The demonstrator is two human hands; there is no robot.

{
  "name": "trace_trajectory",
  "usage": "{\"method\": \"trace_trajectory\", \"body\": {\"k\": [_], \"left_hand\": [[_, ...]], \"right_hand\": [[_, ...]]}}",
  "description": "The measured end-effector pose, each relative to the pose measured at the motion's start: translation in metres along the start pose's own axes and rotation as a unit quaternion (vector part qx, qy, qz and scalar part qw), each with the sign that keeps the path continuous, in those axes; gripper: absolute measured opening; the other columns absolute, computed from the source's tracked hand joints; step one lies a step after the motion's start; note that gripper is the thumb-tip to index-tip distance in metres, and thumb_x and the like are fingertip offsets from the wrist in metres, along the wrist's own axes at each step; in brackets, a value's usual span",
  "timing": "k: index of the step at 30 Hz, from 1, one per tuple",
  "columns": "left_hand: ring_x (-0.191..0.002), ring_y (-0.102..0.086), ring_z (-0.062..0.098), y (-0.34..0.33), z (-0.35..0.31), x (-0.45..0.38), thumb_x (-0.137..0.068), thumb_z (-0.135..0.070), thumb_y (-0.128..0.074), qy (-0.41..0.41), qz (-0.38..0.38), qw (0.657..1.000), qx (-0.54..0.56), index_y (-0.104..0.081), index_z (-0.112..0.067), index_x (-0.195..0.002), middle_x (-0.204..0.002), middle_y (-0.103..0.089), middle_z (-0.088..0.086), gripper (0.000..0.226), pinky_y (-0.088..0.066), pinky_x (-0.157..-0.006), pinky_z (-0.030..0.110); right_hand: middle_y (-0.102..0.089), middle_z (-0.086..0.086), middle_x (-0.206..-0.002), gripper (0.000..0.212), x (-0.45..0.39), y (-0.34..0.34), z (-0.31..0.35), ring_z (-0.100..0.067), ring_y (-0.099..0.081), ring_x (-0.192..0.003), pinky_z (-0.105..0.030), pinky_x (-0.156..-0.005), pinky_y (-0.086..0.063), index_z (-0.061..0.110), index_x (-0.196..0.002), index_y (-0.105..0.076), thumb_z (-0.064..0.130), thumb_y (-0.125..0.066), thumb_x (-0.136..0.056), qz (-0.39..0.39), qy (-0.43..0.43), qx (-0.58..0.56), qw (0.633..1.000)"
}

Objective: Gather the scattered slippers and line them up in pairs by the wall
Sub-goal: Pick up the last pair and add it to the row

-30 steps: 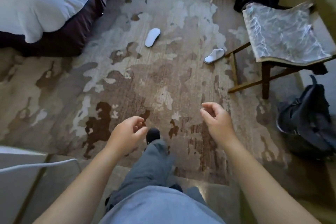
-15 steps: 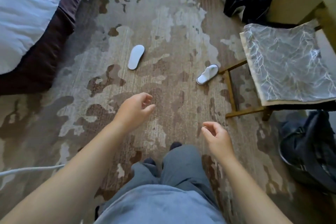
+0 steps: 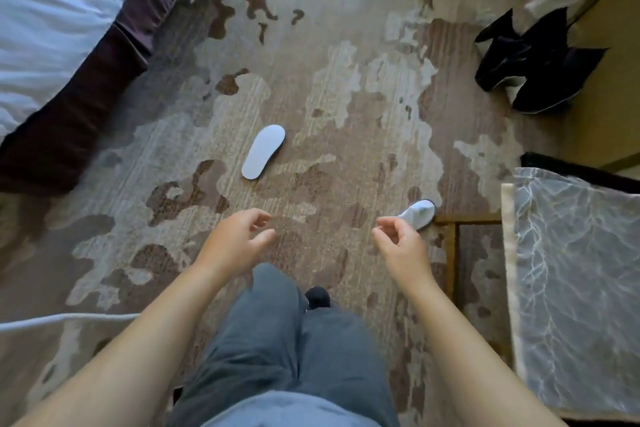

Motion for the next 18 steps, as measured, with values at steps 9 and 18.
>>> {"method": "trace_trajectory", "body": {"k": [9,18], "left_hand": [[-0.113,-0.052,0.023,-0.007,0.015,-0.190,-0.086,-0.023,-0.054,0.066,0.035,0.997,0.009,-0.054,-0.011,-0.117,-0.124,-0.057,0.010,0.033,-0.038,-0.094,0.030],[-0.119,-0.047,0.021,-0.065,0.097,-0.435,-0.087,-0.024,-0.052,0.083,0.019,0.996,0.025,-0.052,-0.013,-0.118,-0.128,-0.053,0.007,0.033,-0.034,-0.095,0.028]], "right_hand": [[-0.057,-0.003,-0.105,0.025,-0.204,-0.033,0.038,-0.012,-0.051,-0.094,-0.023,-0.080,-0.036,0.010,-0.112,-0.053,0.014,-0.052,-0.088,0.050,-0.012,0.052,0.997],[-0.053,-0.005,-0.113,0.025,-0.412,-0.156,-0.055,-0.017,-0.050,-0.103,-0.024,-0.085,-0.036,0.011,-0.111,-0.056,0.014,-0.055,-0.086,0.131,-0.009,0.151,0.980]]}}
Point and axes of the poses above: each hand's wrist, its own x-axis away from the middle knuckle, its own y-axis out of the back of the hand, z = x × y, the point moved 7 cm from there along -x, towards the middle knuckle
